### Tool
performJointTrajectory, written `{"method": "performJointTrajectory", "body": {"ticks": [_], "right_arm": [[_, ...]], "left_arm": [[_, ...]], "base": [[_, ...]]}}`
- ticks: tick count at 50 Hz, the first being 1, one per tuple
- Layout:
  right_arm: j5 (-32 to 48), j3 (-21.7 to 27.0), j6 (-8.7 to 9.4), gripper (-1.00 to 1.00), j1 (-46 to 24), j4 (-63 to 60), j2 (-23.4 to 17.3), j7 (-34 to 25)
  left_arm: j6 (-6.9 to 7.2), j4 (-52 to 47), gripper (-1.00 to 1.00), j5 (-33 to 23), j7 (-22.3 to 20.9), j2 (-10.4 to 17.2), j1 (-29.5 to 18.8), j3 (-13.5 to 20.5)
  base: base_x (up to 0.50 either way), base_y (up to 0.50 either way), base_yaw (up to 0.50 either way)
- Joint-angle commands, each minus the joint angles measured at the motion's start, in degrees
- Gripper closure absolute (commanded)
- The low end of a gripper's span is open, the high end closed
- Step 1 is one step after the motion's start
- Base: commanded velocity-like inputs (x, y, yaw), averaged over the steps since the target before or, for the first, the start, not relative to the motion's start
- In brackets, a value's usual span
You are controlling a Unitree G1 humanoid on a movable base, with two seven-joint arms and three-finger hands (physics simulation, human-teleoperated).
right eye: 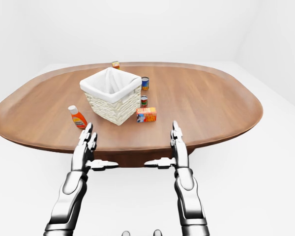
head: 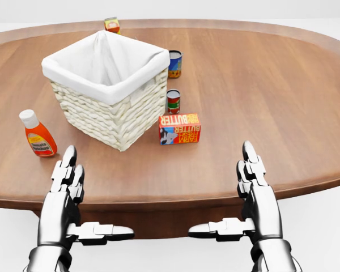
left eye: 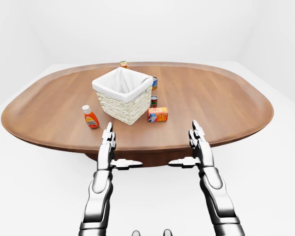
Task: Pick up the butter and put it in the basket.
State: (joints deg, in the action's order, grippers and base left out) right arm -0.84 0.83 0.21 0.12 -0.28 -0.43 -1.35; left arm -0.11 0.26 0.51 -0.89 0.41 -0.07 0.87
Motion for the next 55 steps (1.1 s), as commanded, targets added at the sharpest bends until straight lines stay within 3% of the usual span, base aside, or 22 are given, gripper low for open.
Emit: {"method": "performJointTrajectory", "body": {"ticks": [1, 16, 36, 41, 44, 45, 48, 55], "right_arm": [[-1.5, 1.3, 0.41, -1.0, 0.3, -0.6, -0.7, -2.4], [-0.7, 0.9, 0.06, -1.0, 0.4, -0.4, -0.6, -2.7], [-0.5, 0.7, 0.9, -1.0, 1.5, -2.5, -0.5, -3.1], [-0.5, 1.0, 1.91, -1.0, 2.0, -4.3, -0.7, -3.1], [-0.4, 1.1, 3.72, -1.0, 2.7, -7.4, -0.9, -3.5], [-0.3, 1.1, 4.67, -1.0, 2.8, -8.6, -1.0, -3.7], [1.0, 1.0, 4.79, -1.0, 2.9, -11.9, -1.3, -4.2], [2.5, 1.1, 4.79, -1.0, 0.3, -16.7, -1.7, -6.2]], "left_arm": [[-0.36, 0.7, -1.0, 0.9, -1.5, 0.7, -0.1, 1.3], [-0.82, 1.1, -1.0, 0.5, -1.7, 0.7, 0.2, 1.2], [-0.41, 0.3, -1.0, 0.9, -2.2, 0.7, 0.7, 1.3], [0.65, -0.8, -1.0, 1.0, -2.5, 0.8, 0.9, 1.3], [1.86, -1.5, -1.0, 1.2, -2.8, 0.9, 0.7, 1.4], [2.49, -2.0, -1.0, 1.2, -2.8, 0.9, 0.7, 1.5], [4.99, -4.8, -1.0, 0.9, -3.1, 1.1, 1.2, 1.5], [5.11, -11.4, -1.0, 0.5, -3.5, 1.6, 1.1, 2.5]], "base": [[0.0, 0.0, 0.0], [0.0, 0.0, 0.0], [0.06, 0.49, 0.0], [0.02, 0.18, 0.0], [0.0, 0.0, 0.0], [0.0, 0.0, 0.0], [0.0, 0.0, 0.0], [0.0, 0.0, 0.0]]}}
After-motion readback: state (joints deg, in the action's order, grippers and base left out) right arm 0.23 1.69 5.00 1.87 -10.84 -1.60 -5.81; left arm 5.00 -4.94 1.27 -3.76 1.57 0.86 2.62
